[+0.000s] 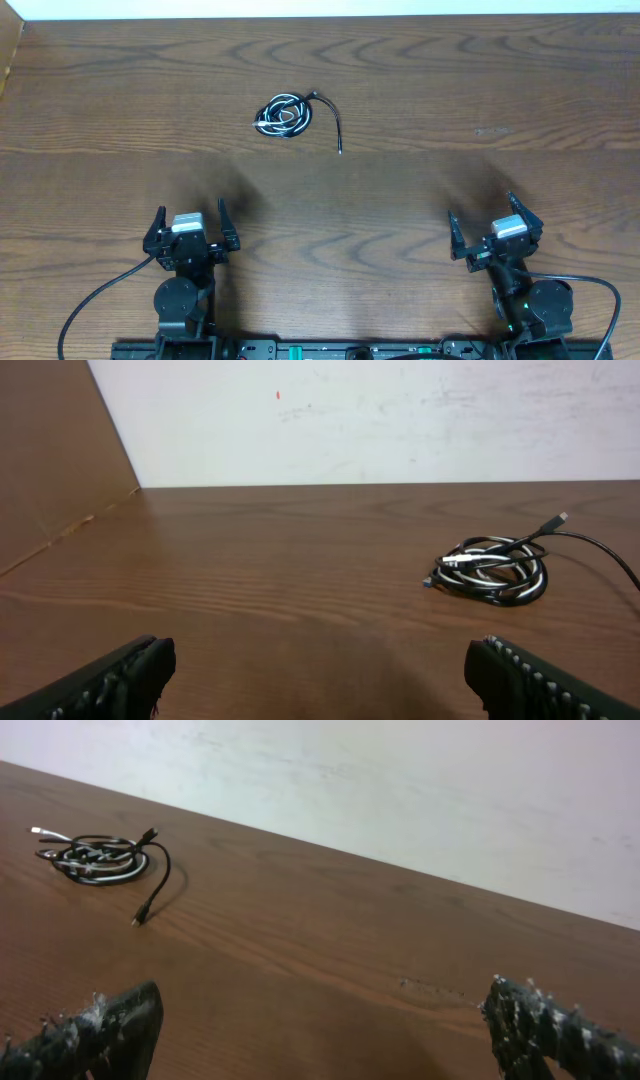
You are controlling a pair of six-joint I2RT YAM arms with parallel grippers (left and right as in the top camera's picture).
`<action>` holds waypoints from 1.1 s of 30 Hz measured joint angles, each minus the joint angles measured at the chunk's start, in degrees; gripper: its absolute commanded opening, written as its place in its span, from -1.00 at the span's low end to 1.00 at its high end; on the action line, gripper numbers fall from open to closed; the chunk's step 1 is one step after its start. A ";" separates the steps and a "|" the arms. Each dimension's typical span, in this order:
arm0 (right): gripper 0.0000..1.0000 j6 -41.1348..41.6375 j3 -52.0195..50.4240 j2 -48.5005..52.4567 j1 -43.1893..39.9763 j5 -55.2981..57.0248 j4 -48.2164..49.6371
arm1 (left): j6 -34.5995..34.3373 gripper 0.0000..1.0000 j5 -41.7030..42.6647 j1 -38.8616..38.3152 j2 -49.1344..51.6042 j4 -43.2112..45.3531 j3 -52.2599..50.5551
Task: Untangle cables
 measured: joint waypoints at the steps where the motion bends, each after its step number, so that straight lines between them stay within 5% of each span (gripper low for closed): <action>1: 0.98 0.00 0.00 0.00 0.00 0.00 0.00 | 0.00 0.96 0.00 0.00 0.00 0.00 0.00; 16: 0.99 0.00 0.00 0.00 0.00 0.00 0.00 | -0.22 0.95 0.22 0.00 0.00 1.03 -0.37; 23: 0.98 0.00 0.00 0.00 0.00 0.00 -0.02 | -8.39 0.95 8.35 0.00 0.02 9.33 0.48; 28: 0.99 0.00 0.00 0.00 0.00 0.02 -0.02 | -12.72 0.95 11.41 0.00 1.25 11.10 10.25; 33: 0.98 0.00 0.00 0.00 0.00 0.04 -0.04 | -14.86 0.95 13.09 0.00 9.84 3.93 31.43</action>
